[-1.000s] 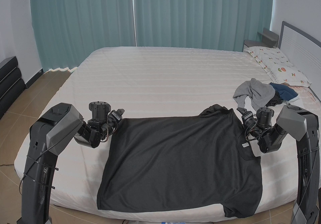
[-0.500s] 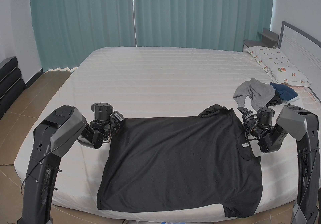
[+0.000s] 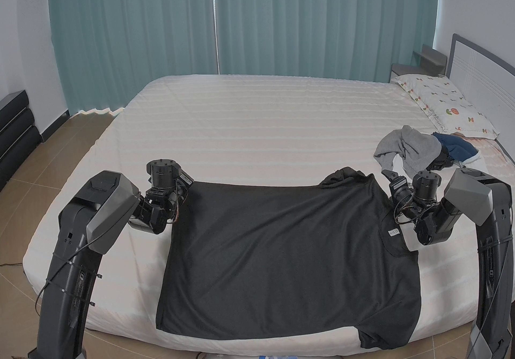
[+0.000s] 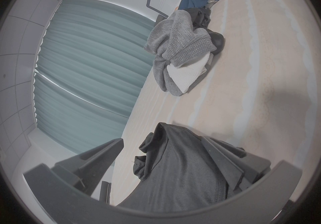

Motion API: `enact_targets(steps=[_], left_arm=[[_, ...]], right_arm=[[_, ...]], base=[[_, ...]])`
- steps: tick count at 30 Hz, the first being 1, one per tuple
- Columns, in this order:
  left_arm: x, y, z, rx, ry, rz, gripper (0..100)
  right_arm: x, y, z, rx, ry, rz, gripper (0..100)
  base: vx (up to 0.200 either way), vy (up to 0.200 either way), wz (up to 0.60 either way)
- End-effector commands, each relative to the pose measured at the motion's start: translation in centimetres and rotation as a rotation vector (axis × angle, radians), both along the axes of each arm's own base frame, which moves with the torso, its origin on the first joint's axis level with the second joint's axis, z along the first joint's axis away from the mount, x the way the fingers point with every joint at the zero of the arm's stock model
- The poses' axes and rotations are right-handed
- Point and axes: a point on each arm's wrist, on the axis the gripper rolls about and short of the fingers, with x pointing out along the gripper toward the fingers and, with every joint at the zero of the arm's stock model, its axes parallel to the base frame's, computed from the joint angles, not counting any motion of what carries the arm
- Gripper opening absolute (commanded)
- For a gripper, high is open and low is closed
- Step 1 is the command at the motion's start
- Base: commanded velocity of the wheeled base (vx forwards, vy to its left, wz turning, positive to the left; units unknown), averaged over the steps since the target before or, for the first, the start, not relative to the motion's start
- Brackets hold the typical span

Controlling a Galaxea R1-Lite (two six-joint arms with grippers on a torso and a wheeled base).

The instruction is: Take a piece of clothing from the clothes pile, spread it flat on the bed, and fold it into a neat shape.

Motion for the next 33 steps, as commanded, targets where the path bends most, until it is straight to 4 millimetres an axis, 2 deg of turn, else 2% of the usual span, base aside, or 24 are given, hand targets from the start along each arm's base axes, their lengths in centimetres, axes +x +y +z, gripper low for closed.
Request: enact_targets(steps=[1, 8, 33], left_arm=[[0.3, 0.4, -0.3, 0.002, -0.005, 0.012, 0], [0.5, 1.4, -0.3, 0.013, -0.037, 0.070, 0], [1.1, 2.1, -0.2, 0.008, -0.058, 0.085, 0]], right_arm=[[0.0, 0.0, -0.1, -0.002, 0.000, -0.002, 100], [0.0, 0.0, -0.1, -0.002, 0.000, 0.000, 100], [-0.1, 0.0, -0.1, -0.002, -0.006, -0.002, 100]], base=[[0.000, 0.000, 0.00], [0.000, 0.000, 0.00], [0.000, 0.000, 0.00]])
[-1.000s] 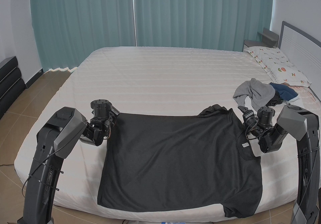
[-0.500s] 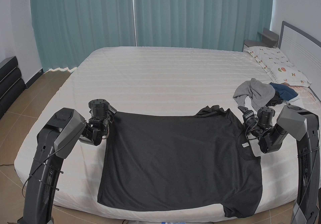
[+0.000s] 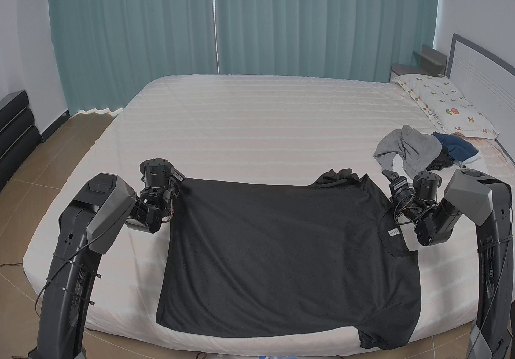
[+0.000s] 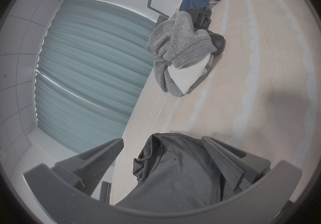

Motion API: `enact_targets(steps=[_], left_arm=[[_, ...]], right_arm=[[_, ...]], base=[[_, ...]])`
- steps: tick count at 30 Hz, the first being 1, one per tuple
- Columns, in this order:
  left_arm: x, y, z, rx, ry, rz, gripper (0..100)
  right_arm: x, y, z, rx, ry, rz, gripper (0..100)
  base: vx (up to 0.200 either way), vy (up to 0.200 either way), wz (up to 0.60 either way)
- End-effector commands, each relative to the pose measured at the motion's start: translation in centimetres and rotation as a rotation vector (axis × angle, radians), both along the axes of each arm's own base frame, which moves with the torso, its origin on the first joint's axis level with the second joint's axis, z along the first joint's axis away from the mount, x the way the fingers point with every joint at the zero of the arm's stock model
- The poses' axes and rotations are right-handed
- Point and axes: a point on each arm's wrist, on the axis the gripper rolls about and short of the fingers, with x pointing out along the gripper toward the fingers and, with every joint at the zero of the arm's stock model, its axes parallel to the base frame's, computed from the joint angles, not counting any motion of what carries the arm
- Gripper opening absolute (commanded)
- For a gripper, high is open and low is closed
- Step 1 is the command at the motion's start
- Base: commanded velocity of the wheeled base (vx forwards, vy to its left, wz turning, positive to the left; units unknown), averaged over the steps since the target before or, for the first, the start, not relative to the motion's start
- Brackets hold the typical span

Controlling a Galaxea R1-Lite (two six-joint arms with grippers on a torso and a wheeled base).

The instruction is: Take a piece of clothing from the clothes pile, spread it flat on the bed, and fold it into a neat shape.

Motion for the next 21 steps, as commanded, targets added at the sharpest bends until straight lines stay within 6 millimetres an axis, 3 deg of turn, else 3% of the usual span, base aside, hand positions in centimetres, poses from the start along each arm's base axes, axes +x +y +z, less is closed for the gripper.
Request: enact_targets(steps=[1, 4, 5, 13, 17, 21], left_arm=[[0.0, 0.1, 0.1, -0.001, -0.003, 0.001, 0], [0.0, 0.1, 0.2, -0.003, -0.003, 0.000, 0], [0.0, 0.1, 0.2, -0.003, -0.003, 0.000, 100], [-0.4, -0.2, -0.2, -0.007, 0.025, -0.003, 100], [-2.2, 0.3, 0.6, -0.048, 0.068, 0.015, 100], [-5.0, 0.4, 2.4, -0.130, 0.118, -0.015, 100]], right_arm=[[0.0, 0.0, -0.1, 0.001, 0.001, 0.000, 100], [0.0, 0.0, -0.1, 0.001, 0.001, 0.000, 100], [0.0, 0.0, -0.1, 0.001, 0.001, 0.000, 100], [0.1, 0.0, 0.3, -0.003, -0.017, -0.001, 100], [0.2, 0.7, 1.4, -0.018, -0.044, 0.012, 100], [0.7, 3.2, 3.3, -0.052, -0.026, 0.089, 100]], base=[[0.000, 0.000, 0.00], [0.000, 0.000, 0.00], [0.000, 0.000, 0.00], [0.000, 0.000, 0.00], [0.000, 0.000, 0.00], [0.000, 0.000, 0.00]])
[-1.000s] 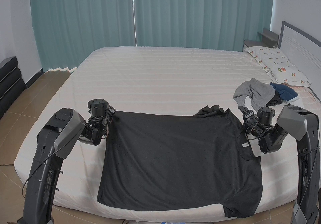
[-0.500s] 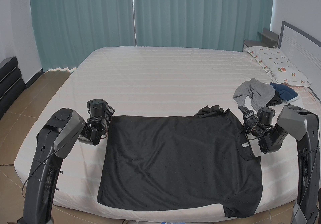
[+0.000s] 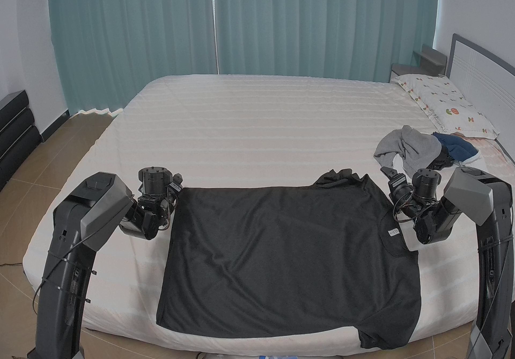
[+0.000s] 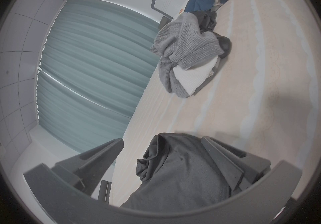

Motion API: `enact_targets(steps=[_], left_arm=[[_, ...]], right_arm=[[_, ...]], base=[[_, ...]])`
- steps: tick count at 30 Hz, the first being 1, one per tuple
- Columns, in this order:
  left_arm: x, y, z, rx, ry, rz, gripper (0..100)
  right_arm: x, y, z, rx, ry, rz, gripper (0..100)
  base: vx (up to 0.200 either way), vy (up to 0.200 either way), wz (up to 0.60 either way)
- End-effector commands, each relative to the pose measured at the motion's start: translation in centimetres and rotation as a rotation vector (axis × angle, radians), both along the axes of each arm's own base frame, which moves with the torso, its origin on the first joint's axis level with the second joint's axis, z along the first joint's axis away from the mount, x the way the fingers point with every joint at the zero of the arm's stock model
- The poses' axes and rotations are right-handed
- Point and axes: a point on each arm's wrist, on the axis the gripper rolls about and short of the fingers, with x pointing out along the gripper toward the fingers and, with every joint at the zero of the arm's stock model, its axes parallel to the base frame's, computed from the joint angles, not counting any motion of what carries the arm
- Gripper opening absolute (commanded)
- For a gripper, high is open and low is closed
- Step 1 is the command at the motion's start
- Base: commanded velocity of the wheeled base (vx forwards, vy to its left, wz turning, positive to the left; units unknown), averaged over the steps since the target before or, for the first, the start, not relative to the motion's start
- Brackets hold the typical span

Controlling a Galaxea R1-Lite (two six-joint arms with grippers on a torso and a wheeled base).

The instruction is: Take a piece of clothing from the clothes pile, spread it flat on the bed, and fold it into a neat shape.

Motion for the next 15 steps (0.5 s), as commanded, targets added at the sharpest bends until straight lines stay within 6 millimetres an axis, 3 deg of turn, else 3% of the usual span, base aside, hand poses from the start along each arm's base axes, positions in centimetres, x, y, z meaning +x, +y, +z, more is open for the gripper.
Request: enact_targets(steps=[1, 4, 10, 15], left_arm=[[-3.3, 0.3, 3.7, -0.092, 0.033, -0.041, 100], [-4.5, 0.2, 3.9, -0.127, 0.064, -0.124, 100], [-4.6, 0.2, 3.8, -0.130, 0.047, -0.137, 100], [-4.5, 0.2, 3.7, -0.125, 0.041, -0.138, 100]], right_arm=[[0.7, 3.0, 3.1, -0.050, 0.005, 0.087, 100], [2.1, 4.4, 4.3, -0.124, 0.071, 0.130, 100], [4.3, 7.5, 6.3, -0.161, 0.122, 0.193, 100], [6.5, 9.8, 4.0, -0.170, 0.178, 0.217, 100]], base=[[0.000, 0.000, 0.00], [0.000, 0.000, 0.00], [0.000, 0.000, 0.00], [0.000, 0.000, 0.00]])
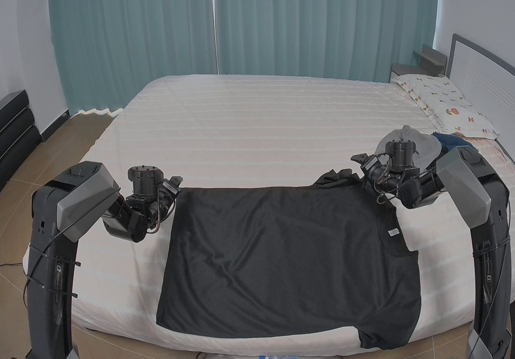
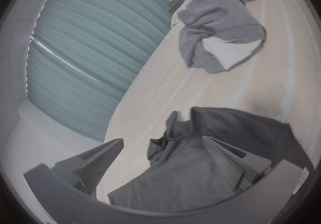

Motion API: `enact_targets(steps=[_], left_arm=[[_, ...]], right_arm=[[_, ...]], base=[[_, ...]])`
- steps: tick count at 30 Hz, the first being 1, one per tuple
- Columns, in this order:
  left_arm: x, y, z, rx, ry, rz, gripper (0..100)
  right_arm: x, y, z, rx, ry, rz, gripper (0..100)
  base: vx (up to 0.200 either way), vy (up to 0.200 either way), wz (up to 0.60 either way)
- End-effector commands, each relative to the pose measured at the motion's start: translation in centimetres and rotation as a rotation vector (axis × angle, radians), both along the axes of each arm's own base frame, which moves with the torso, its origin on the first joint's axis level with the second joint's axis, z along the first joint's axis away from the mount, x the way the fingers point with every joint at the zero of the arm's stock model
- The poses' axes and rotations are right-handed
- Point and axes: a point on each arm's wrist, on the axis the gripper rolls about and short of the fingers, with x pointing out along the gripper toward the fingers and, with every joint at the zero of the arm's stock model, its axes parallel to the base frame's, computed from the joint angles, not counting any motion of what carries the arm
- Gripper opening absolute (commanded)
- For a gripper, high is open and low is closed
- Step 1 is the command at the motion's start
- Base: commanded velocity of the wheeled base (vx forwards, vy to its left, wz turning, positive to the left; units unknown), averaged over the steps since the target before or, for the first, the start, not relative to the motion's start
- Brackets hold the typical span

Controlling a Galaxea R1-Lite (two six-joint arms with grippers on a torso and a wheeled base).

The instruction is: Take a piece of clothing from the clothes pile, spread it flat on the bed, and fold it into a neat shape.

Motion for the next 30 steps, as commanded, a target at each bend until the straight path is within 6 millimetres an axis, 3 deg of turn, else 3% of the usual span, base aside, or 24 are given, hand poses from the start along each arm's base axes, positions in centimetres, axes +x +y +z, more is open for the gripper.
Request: enact_targets(steps=[1, 6, 20, 21, 30], left_arm=[[-0.4, -0.1, 1.1, -0.015, -0.021, -0.019, 100], [-0.5, -0.2, 0.8, -0.013, -0.017, -0.023, 100], [-0.6, -0.7, 0.5, -0.009, -0.008, -0.034, 100], [-0.6, -0.7, 0.5, -0.009, -0.008, -0.034, 100], [-0.6, -0.8, 0.5, -0.009, -0.008, -0.035, 100]], right_arm=[[2.8, 3.9, -1.2, -0.029, 0.020, 0.056, 100], [4.0, 3.4, -3.9, -0.065, 0.086, 0.010, 100], [4.3, 2.4, -4.5, -0.092, 0.060, 0.005, 100], [4.3, 2.4, -4.5, -0.094, 0.056, 0.003, 0], [4.4, 2.4, -4.4, -0.112, 0.037, 0.009, 0]], base=[[0.000, 0.000, 0.00], [0.000, 0.000, 0.00], [0.000, 0.000, 0.00], [0.000, 0.000, 0.00], [0.000, 0.000, 0.00]])
